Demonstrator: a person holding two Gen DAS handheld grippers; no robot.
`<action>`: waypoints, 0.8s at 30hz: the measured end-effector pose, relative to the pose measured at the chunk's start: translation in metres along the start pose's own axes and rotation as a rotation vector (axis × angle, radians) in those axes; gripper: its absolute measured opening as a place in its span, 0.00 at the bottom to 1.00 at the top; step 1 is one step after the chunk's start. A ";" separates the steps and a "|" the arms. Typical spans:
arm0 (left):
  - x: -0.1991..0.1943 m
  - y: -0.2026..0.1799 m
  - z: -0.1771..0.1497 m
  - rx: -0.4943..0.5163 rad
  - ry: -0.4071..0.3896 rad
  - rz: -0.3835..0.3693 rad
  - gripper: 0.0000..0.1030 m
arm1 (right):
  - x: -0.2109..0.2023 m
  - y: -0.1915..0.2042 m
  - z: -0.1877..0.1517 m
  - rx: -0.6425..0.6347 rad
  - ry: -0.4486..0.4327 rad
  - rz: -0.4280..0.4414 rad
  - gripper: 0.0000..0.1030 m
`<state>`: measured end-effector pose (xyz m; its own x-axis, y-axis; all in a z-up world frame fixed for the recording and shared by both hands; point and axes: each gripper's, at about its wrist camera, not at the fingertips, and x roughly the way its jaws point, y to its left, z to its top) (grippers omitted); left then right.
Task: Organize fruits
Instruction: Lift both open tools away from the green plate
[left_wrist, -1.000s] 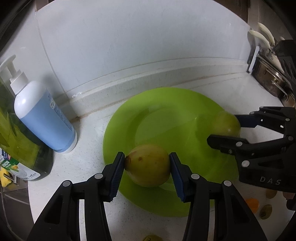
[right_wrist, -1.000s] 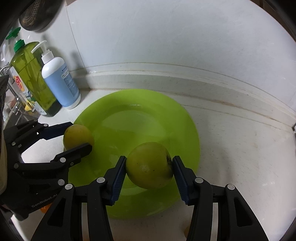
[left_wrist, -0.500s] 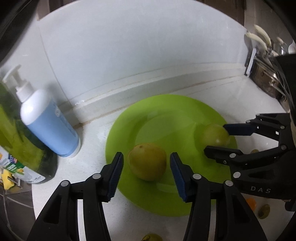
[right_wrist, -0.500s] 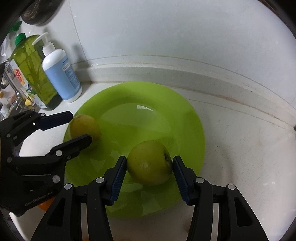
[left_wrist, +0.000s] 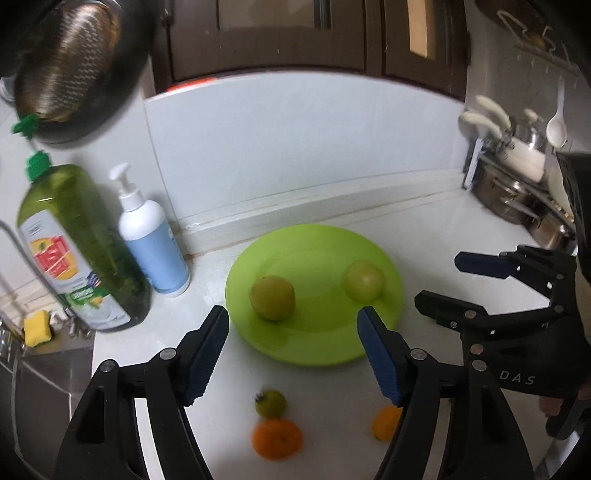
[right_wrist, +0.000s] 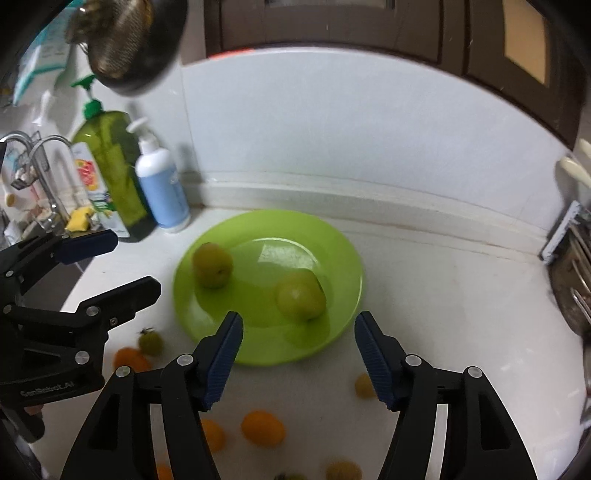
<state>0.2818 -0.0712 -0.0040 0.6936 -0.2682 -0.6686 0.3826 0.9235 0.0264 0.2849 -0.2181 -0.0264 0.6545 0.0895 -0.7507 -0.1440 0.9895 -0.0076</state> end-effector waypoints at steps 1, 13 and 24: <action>-0.009 -0.003 -0.002 -0.004 -0.009 0.005 0.70 | -0.008 0.001 -0.004 -0.001 -0.012 0.002 0.62; -0.070 -0.035 -0.048 0.014 -0.054 0.082 0.73 | -0.069 0.007 -0.052 0.035 -0.074 -0.002 0.62; -0.077 -0.059 -0.099 -0.002 -0.015 0.117 0.73 | -0.074 0.005 -0.099 0.038 -0.025 0.036 0.62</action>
<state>0.1453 -0.0778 -0.0278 0.7422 -0.1623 -0.6502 0.2972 0.9493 0.1023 0.1623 -0.2310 -0.0366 0.6676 0.1270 -0.7336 -0.1394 0.9892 0.0444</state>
